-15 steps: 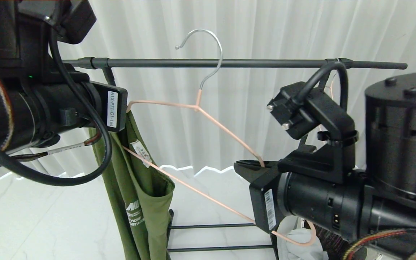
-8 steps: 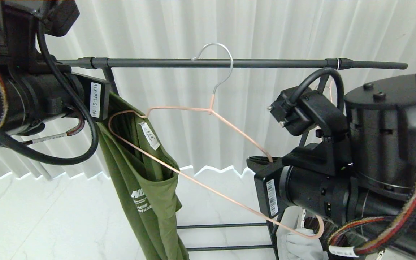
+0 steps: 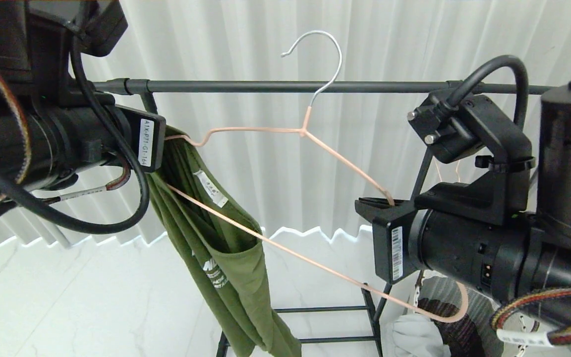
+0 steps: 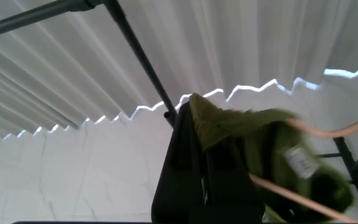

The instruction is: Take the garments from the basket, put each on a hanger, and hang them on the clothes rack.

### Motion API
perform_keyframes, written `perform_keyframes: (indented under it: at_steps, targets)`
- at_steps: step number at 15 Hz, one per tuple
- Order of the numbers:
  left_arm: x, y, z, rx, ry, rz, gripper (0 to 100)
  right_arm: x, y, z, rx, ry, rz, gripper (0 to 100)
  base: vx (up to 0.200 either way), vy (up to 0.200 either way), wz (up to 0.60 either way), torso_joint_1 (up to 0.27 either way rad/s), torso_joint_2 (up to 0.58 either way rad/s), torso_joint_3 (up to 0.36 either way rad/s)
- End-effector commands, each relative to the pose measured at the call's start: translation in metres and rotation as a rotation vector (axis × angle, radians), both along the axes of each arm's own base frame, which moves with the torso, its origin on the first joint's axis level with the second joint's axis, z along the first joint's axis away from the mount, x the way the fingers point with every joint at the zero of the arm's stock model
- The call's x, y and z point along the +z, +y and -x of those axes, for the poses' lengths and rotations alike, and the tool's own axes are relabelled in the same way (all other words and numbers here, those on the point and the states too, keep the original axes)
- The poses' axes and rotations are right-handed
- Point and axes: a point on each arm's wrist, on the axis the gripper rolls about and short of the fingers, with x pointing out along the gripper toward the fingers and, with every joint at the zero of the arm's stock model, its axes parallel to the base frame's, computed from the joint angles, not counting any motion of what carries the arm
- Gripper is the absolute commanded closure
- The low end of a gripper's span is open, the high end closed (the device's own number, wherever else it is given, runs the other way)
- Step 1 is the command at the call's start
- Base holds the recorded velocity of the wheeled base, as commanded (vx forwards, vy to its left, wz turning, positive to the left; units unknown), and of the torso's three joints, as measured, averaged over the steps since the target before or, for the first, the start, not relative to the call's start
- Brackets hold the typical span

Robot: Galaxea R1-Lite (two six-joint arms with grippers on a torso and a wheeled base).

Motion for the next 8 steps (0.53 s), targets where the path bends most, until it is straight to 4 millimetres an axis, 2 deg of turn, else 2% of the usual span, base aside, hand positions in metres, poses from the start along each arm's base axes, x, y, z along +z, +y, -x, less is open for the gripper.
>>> perform_keyframes:
  at_steps: [1,8]
  targets:
    - [-0.001,-0.009,0.004,-0.041,0.003,0.0,100,-0.001,0.004,0.003,0.017,0.0,-0.002,100,0.0,0.0,0.0,0.0,0.0,0.0]
    - [0.01,-0.029,0.021,-0.151,-0.026,0.051,100,-0.009,0.024,0.0,0.036,-0.004,-0.012,100,0.0,0.0,0.0,0.0,0.0,0.0]
